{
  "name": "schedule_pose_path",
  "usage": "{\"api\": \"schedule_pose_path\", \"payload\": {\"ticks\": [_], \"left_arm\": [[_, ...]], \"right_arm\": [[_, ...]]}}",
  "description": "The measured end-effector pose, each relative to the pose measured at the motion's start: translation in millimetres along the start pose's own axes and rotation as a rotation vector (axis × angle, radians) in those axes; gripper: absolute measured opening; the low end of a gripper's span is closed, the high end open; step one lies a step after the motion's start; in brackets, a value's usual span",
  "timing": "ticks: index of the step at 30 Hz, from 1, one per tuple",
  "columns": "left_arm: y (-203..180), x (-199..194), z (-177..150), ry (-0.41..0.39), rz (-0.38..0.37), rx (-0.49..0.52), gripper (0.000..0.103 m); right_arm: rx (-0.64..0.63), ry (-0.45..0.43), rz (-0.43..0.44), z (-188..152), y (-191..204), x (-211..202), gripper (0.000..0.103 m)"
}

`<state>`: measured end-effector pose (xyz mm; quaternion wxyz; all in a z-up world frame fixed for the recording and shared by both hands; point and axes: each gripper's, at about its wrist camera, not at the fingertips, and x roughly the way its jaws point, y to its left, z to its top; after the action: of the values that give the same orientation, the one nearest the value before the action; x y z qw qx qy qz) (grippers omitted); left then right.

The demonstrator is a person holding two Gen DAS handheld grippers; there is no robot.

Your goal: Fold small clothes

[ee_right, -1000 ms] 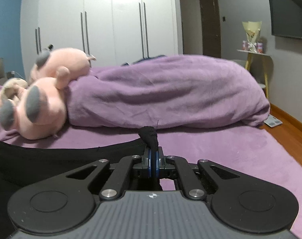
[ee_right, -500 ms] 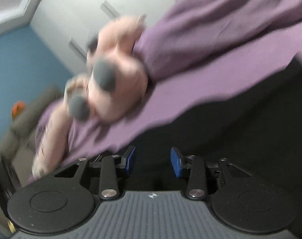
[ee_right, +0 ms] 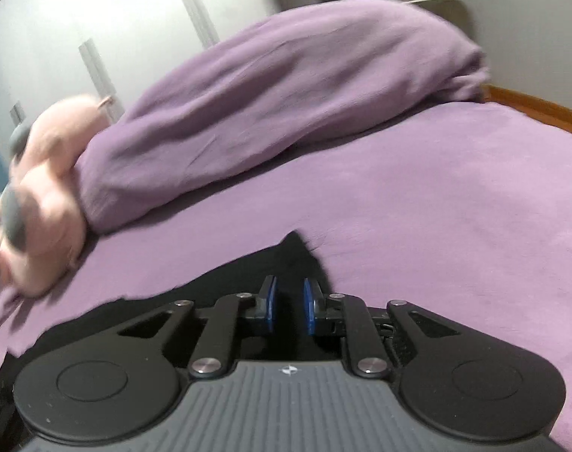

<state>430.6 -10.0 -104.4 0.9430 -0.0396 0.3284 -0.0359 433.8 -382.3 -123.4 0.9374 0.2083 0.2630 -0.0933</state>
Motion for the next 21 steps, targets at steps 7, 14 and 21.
{"api": "schedule_pose_path", "payload": {"ticks": [7, 14, 21], "left_arm": [[0.6, -8.1, -3.6, 0.02, 0.019, 0.037, 0.067], [23.8, -54.9, -28.4, 0.052, -0.001, 0.04, 0.076], [70.2, -119.9, -62.1, 0.105, -0.034, -0.011, 0.077]], "right_arm": [[-0.201, 0.045, 0.109, -23.8, 36.4, -56.9, 0.027], [-0.54, 0.127, 0.05, -77.4, 24.3, -124.9, 0.027], [-0.592, 0.144, -0.078, -81.7, -3.0, -173.6, 0.038]]}}
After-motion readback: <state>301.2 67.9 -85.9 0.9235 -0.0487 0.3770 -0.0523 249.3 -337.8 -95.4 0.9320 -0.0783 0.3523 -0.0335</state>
